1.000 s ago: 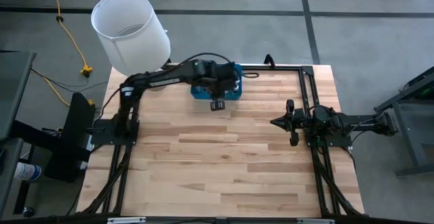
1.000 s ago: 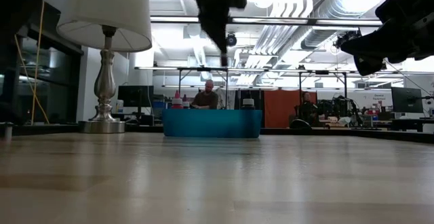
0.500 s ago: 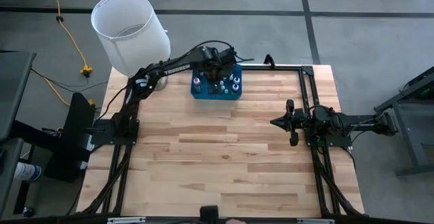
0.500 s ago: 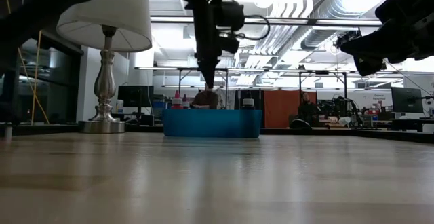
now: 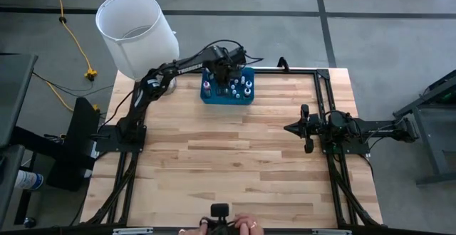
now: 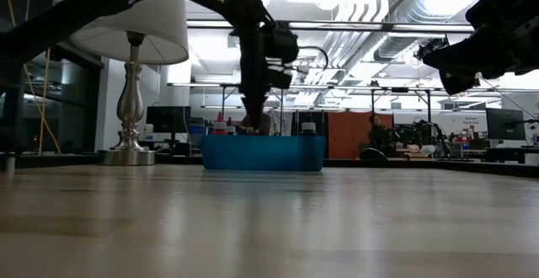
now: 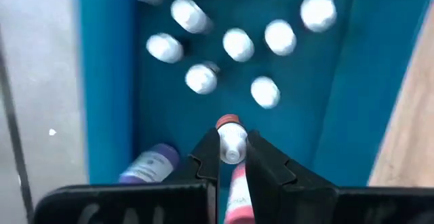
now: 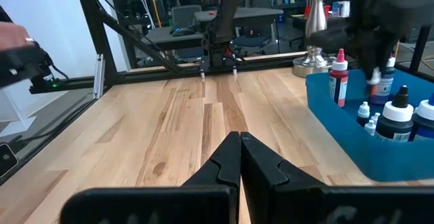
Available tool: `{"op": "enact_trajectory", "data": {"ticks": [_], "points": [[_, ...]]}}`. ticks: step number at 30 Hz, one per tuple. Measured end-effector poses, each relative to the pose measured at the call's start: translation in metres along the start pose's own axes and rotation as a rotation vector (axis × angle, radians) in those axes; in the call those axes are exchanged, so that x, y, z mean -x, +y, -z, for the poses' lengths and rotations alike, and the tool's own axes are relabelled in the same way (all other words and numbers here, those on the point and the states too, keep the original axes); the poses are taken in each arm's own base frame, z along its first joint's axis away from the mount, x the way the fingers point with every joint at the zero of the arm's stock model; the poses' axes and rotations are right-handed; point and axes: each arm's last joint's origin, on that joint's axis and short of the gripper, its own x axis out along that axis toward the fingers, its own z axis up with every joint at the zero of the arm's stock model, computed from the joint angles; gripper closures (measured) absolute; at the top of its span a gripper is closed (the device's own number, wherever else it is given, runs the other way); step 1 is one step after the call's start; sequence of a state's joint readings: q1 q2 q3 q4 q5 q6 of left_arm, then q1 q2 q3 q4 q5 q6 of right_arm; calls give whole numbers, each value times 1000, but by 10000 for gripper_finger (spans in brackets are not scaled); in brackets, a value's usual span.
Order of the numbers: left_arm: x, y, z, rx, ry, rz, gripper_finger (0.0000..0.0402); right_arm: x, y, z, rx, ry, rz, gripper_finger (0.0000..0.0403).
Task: Pick & Place food coloring
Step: Put the small orange food coloring bottle into the blue bin
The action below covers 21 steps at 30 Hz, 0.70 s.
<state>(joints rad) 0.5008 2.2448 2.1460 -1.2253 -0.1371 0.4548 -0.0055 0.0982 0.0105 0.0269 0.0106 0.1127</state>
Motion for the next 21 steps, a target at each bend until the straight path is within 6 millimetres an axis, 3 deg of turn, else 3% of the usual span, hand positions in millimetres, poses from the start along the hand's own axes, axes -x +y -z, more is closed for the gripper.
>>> {"op": "enact_trajectory", "data": {"ticks": [7, 21], "points": [[-29, 0, -2, -41, 58, 12, 370, 0, 0, 0, 0, 0, -2, 402], [-46, 17, 9, -123, 83, 70, 365, 0, 0, 0, 0, 1, -2, 402]]}}
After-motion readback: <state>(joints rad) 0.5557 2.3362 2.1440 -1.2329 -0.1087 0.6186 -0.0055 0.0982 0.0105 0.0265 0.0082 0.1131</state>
